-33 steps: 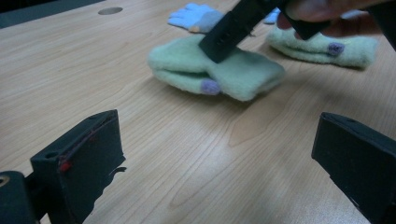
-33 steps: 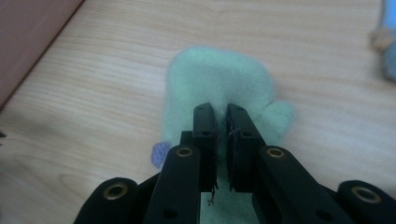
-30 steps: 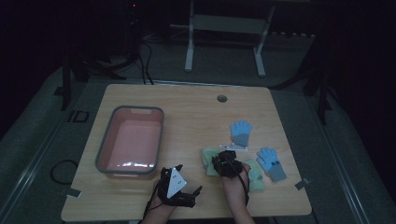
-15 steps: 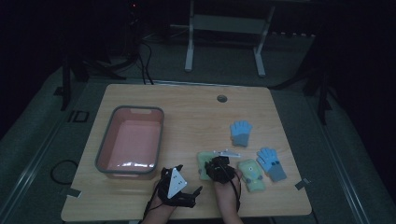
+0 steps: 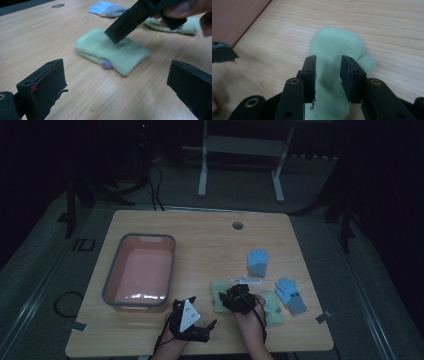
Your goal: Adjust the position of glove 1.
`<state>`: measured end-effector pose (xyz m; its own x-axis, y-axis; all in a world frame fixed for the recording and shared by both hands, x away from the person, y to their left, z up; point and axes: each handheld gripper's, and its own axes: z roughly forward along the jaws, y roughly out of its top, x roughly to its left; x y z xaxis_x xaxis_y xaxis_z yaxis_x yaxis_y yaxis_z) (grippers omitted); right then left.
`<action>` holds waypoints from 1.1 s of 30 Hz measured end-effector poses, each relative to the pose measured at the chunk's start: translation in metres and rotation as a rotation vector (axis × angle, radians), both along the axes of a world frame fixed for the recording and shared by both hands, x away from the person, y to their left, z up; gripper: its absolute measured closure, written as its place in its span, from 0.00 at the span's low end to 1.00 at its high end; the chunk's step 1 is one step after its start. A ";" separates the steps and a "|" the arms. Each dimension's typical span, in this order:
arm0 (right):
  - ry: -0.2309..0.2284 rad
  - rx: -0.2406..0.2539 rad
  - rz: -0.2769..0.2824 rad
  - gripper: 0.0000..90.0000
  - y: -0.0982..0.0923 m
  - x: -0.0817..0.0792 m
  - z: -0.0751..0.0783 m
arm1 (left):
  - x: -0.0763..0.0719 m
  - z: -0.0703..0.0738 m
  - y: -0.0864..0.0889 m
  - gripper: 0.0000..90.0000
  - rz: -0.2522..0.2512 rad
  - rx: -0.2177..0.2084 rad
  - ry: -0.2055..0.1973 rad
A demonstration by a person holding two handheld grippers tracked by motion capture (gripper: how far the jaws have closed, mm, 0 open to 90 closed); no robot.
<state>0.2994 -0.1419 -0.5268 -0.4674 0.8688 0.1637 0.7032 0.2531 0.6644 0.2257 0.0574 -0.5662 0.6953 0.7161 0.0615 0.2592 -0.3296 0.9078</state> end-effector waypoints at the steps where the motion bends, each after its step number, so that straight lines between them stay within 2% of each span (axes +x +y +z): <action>1: -0.004 -0.010 0.002 0.70 -0.002 0.000 0.001 | 0.000 0.000 0.000 0.02 0.000 -0.001 0.000; 6: -0.014 -0.052 0.016 0.70 -0.014 0.001 0.004 | 0.000 0.000 0.000 0.02 -0.002 -0.003 0.002; 8: -0.006 -0.042 0.024 0.70 -0.020 0.004 0.006 | 0.000 0.000 0.000 0.02 -0.002 -0.004 0.001; 10: -0.016 -0.058 0.028 0.70 -0.023 0.005 0.008 | 0.000 0.000 0.000 0.02 -0.001 -0.003 0.001; 14: -0.045 -0.082 0.052 0.70 -0.040 0.012 0.022 | 0.000 0.000 0.000 0.02 -0.003 -0.002 0.000; 20: -0.071 -0.107 0.062 0.70 -0.056 0.024 0.034 | 0.000 0.000 -0.001 0.02 -0.007 0.005 -0.004; 23: -0.086 -0.106 0.080 0.69 -0.067 0.026 0.040 | 0.000 0.000 0.000 0.02 -0.005 0.001 -0.004; 28: -0.087 -0.070 0.083 0.68 -0.085 0.026 0.046 | 0.000 0.000 0.000 0.02 0.000 -0.003 0.000; 33: -0.096 -0.083 0.107 0.69 -0.098 0.022 0.046 | 0.000 0.000 0.000 0.02 0.002 -0.005 -0.003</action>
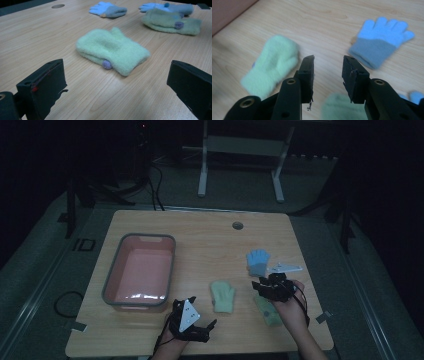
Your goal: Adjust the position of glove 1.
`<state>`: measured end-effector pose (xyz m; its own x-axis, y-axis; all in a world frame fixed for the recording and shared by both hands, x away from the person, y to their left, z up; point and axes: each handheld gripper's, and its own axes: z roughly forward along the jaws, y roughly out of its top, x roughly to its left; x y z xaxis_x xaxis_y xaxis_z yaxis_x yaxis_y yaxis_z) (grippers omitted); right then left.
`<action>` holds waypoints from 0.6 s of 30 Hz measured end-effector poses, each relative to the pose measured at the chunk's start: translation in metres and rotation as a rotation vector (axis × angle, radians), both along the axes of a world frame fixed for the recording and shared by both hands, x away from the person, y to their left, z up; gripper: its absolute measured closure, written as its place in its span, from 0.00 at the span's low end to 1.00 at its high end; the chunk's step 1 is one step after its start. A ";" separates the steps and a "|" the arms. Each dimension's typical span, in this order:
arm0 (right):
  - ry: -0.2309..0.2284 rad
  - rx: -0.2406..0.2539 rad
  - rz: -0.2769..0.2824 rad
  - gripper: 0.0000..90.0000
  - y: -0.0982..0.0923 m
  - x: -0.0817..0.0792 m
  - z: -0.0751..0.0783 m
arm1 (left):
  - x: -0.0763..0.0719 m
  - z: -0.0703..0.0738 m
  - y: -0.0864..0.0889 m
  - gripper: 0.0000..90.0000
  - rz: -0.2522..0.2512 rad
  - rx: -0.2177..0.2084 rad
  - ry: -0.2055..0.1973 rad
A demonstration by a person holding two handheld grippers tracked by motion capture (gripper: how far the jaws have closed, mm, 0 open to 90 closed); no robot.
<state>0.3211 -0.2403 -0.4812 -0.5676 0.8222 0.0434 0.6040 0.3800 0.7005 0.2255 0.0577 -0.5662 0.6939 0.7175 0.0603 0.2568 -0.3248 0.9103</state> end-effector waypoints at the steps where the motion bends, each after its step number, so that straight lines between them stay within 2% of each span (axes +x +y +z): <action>1: 0.001 -0.005 0.013 0.69 -0.004 -0.001 -0.001 | 0.000 0.000 0.000 0.02 0.001 0.001 -0.001; 7: 0.042 0.001 0.073 0.68 -0.027 -0.005 -0.011 | 0.000 0.000 0.000 0.05 -0.001 0.005 -0.001; 12: 0.074 -0.033 0.065 0.68 -0.039 -0.012 -0.026 | 0.000 0.000 0.000 0.05 0.004 0.001 -0.004; 15: 0.104 -0.028 0.046 0.69 -0.045 -0.017 -0.036 | 0.000 0.000 0.000 0.05 0.006 -0.004 -0.004; 18: 0.122 -0.056 0.029 0.69 -0.048 -0.020 -0.048 | 0.000 0.000 0.000 0.05 0.006 -0.004 -0.005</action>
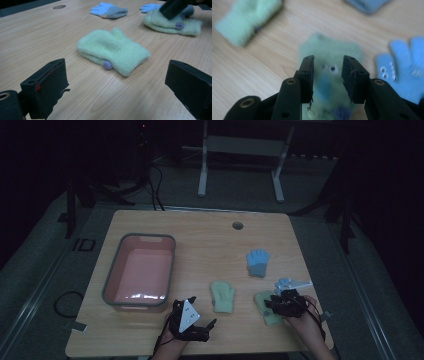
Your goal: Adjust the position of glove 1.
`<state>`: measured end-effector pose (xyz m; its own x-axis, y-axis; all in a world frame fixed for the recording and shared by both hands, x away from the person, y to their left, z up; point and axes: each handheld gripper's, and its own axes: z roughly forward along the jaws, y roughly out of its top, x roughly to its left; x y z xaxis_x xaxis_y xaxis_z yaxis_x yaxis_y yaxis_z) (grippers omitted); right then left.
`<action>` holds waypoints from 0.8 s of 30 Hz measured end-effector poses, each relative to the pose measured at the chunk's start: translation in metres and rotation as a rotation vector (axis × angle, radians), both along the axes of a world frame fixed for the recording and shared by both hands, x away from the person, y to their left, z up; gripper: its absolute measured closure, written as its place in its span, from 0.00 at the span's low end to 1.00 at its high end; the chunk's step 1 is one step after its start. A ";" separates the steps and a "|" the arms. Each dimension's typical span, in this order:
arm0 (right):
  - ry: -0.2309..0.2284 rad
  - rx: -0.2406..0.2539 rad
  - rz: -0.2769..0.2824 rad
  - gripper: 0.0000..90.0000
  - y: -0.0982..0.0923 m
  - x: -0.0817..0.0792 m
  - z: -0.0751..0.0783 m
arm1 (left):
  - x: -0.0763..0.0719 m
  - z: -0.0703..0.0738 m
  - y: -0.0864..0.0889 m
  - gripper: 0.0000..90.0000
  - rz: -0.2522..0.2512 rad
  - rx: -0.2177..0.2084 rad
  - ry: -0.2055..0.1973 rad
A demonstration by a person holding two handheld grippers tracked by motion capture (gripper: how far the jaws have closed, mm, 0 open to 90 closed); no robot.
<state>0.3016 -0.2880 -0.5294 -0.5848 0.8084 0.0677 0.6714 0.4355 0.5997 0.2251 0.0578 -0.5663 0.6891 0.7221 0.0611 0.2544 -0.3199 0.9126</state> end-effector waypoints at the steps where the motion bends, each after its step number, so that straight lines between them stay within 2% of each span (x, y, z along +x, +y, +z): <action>1: -0.004 -0.003 -0.003 0.69 0.000 -0.001 -0.003 | 0.000 0.000 0.000 0.05 0.000 0.000 0.000; 3: -0.027 -0.020 0.007 0.69 0.002 -0.003 -0.005 | 0.000 0.000 0.000 0.05 -0.001 0.002 0.004; 6: -0.050 -0.039 -0.001 0.76 0.006 -0.005 -0.008 | 0.000 0.000 0.000 0.04 -0.001 0.001 0.004; 8: -0.053 -0.046 -0.016 0.90 0.007 -0.006 -0.008 | 0.000 0.000 0.000 0.04 -0.001 0.003 0.004; 9: -0.047 -0.035 -0.035 0.93 0.007 -0.006 -0.008 | 0.000 0.000 0.000 0.04 -0.002 0.004 0.004; 12: -0.063 -0.052 -0.055 0.96 0.011 -0.008 -0.006 | 0.000 0.000 0.000 0.04 0.000 0.004 0.001; 13: -0.057 -0.034 -0.080 0.96 0.012 -0.008 -0.003 | 0.000 0.000 0.000 0.04 0.000 0.003 0.002; 14: -0.057 -0.034 -0.080 0.96 0.012 -0.008 -0.003 | 0.000 0.000 0.000 0.04 0.000 0.003 0.002; 15: -0.050 -0.024 -0.090 0.96 0.014 -0.007 0.001 | 0.000 0.000 0.000 0.04 0.001 0.003 0.002; 20: -0.082 0.048 -0.160 0.96 0.024 -0.007 0.028 | 0.000 0.000 0.000 0.04 0.002 0.000 0.002; 23: -0.099 0.060 -0.192 0.96 0.033 -0.007 0.038 | 0.000 0.000 0.000 0.04 0.002 0.001 -0.002; 24: -0.108 0.044 -0.200 0.96 0.038 -0.007 0.039 | 0.000 0.000 0.000 0.04 0.001 0.002 -0.003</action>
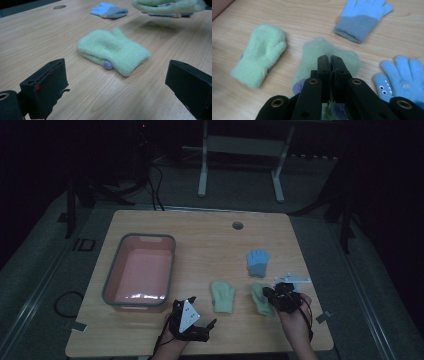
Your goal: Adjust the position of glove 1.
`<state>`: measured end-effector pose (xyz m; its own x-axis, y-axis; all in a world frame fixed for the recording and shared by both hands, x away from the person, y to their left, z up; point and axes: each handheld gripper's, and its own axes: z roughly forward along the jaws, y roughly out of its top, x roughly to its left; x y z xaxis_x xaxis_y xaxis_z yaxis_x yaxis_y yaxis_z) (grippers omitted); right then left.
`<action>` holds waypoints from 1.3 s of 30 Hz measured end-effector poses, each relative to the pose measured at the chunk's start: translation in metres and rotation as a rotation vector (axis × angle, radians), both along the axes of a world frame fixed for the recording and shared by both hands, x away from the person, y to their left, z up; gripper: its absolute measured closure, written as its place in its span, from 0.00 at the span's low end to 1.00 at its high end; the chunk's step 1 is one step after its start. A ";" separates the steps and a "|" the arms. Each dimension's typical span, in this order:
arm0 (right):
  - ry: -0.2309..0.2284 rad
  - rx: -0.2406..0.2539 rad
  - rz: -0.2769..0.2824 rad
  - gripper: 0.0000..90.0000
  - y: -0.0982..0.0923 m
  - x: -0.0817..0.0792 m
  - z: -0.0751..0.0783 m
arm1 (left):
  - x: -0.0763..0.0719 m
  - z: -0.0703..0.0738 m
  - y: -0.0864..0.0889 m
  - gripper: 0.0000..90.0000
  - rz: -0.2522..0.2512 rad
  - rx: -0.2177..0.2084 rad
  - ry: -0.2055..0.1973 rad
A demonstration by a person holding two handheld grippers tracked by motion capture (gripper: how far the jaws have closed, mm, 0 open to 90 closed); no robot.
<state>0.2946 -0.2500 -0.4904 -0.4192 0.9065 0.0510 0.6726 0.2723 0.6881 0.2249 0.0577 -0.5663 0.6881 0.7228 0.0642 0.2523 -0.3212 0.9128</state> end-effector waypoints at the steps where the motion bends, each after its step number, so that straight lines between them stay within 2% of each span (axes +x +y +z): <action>1: -0.004 -0.011 -0.003 0.96 0.003 0.000 0.000 | 0.000 0.000 0.000 0.04 -0.001 0.000 -0.001; 4: 0.005 -0.030 -0.011 0.96 0.012 0.003 -0.005 | 0.000 0.000 0.000 0.04 -0.003 -0.001 0.001; 6: 0.004 -0.059 -0.016 0.96 0.017 0.007 -0.011 | 0.000 0.000 0.000 0.04 -0.004 -0.003 0.002; 8: 0.022 -0.057 -0.008 0.96 0.021 0.012 -0.017 | 0.000 0.000 0.000 0.04 -0.003 -0.004 0.002; 10: 0.025 -0.081 -0.004 0.96 0.025 0.015 -0.024 | 0.000 0.000 0.001 0.04 -0.004 -0.004 0.002; 15: 0.060 -0.102 0.032 0.94 0.028 0.024 -0.045 | 0.000 0.000 0.001 0.04 -0.005 -0.006 0.004; 19: 0.066 -0.105 0.060 0.90 0.027 0.028 -0.045 | 0.000 0.000 0.001 0.04 -0.005 -0.005 0.004; 21: 0.073 -0.108 0.079 0.85 0.027 0.029 -0.043 | 0.000 0.000 0.001 0.04 -0.005 -0.006 0.005; 25: 0.051 -0.086 0.112 0.73 0.017 0.028 -0.031 | 0.000 0.000 0.001 0.04 -0.005 -0.006 0.004; 27: 0.053 -0.068 0.134 0.72 0.011 0.028 -0.028 | 0.000 0.000 0.001 0.04 -0.005 -0.004 0.004; 31: 0.089 -0.081 0.206 0.69 0.006 0.029 -0.038 | 0.000 0.000 0.001 0.04 -0.005 -0.006 0.006; 33: 0.082 -0.105 0.227 0.69 0.005 0.030 -0.043 | 0.000 0.000 0.001 0.04 -0.004 -0.005 0.005; 35: 0.072 -0.103 0.251 0.68 0.002 0.030 -0.045 | 0.000 0.000 0.001 0.04 -0.003 -0.005 0.003; 39: 0.052 -0.121 0.288 0.59 0.004 0.026 -0.048 | 0.000 0.000 0.001 0.04 0.000 -0.007 0.005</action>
